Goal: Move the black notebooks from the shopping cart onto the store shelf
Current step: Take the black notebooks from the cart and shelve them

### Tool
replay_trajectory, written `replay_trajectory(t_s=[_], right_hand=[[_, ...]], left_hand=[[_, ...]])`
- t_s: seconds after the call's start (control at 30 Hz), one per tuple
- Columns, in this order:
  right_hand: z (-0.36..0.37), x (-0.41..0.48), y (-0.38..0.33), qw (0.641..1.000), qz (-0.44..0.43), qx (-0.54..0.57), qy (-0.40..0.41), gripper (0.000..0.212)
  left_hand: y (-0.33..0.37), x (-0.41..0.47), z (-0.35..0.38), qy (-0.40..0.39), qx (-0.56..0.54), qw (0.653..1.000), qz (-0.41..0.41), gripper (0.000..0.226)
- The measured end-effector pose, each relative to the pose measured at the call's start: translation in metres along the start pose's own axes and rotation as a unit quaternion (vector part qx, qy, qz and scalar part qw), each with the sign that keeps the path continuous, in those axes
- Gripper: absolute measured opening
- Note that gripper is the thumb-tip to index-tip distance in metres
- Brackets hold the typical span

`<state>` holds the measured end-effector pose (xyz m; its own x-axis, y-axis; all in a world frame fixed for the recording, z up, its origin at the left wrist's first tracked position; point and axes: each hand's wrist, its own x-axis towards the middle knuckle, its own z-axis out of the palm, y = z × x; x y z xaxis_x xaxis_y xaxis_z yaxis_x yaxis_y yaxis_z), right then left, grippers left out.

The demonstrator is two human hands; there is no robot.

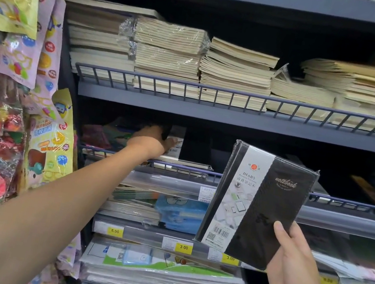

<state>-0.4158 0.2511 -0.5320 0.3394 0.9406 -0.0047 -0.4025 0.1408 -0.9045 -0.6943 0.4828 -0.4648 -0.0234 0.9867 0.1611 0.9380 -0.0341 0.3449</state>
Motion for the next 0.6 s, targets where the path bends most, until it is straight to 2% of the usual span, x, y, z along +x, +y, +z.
replay_trajectory(t_s=[0.13,0.27,0.5,0.6], right_hand=[[0.005,-0.003,0.002,0.999,0.030,0.014,-0.004,0.032],[0.013,-0.007,0.006,0.999,0.049,-0.008,0.012,0.031],[0.037,-0.012,0.006,0.996,0.068,-0.055,0.015,0.029],[0.049,-0.001,0.003,0.993,0.066,-0.093,0.044,0.042]], left_hand=[[-0.018,-0.045,-0.005,0.086,0.030,0.990,0.106,0.039],[-0.039,-0.082,0.009,0.136,0.088,0.968,0.192,0.043],[-0.062,-0.094,0.033,0.161,0.100,0.956,0.222,0.051],[-0.061,-0.097,0.032,0.147,0.111,0.960,0.213,0.056]])
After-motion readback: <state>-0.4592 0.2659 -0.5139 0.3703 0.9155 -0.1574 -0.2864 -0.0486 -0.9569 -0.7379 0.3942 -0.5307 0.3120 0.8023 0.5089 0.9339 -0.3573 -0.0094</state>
